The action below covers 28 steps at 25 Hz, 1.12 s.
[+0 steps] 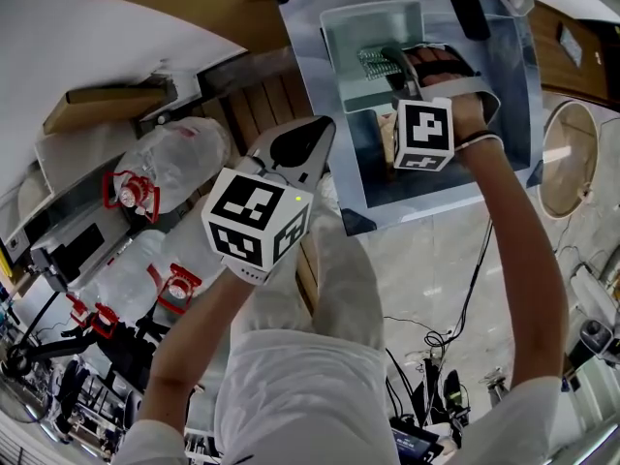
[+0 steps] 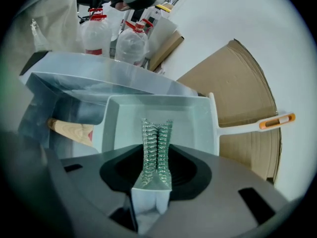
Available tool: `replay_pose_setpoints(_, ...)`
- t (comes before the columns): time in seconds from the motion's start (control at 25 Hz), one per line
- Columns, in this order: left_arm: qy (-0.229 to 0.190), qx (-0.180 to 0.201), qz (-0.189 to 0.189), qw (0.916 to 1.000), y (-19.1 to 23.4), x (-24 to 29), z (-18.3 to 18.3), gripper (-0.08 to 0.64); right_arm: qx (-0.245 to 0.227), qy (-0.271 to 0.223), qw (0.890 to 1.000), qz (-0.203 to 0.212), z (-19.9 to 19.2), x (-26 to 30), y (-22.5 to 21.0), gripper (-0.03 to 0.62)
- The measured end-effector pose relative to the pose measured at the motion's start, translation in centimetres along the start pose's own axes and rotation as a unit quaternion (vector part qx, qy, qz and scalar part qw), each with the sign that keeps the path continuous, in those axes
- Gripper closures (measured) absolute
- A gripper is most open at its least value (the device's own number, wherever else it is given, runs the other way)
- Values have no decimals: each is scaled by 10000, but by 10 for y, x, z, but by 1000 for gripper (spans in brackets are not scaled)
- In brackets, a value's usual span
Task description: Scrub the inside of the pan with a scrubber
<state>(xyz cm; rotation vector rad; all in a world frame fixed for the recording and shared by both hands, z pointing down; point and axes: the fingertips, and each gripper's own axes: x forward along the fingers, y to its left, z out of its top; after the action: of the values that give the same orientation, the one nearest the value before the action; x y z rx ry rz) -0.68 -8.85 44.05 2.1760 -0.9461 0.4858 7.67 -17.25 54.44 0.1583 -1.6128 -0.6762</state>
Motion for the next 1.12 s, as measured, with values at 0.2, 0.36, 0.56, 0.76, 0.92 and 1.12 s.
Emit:
replay_pose_setpoints(0.2, 46, 18, -7, 10000, 2, 1, -1, 555, 270, -35, 9989, -381, 0, 2, -26, 459)
replay_pose_setpoints(0.36, 63, 8, 4, 10000, 3, 3, -3, 555, 325, 167, 9950, -933, -7, 3, -51, 458)
replay_pose_setpoints(0.56, 80, 4, -4, 10000, 3, 3, -4, 555, 314, 346, 9918, -1191, -11, 4, -64, 456)
replay_pose_setpoints(0.76, 68, 21, 11, 10000, 4, 3, -3, 555, 300, 592, 9901, -1233, -24, 5, -62, 451)
replay_pose_setpoints(0.92, 82, 37, -12, 10000, 1, 5, -4, 555, 314, 629, 9905, -1185, -26, 5, -63, 451)
replay_pose_setpoints(1.12, 89, 48, -13, 9999, -3, 6, -5, 555, 250, 729, 9921, -990, -31, 6, -58, 454)
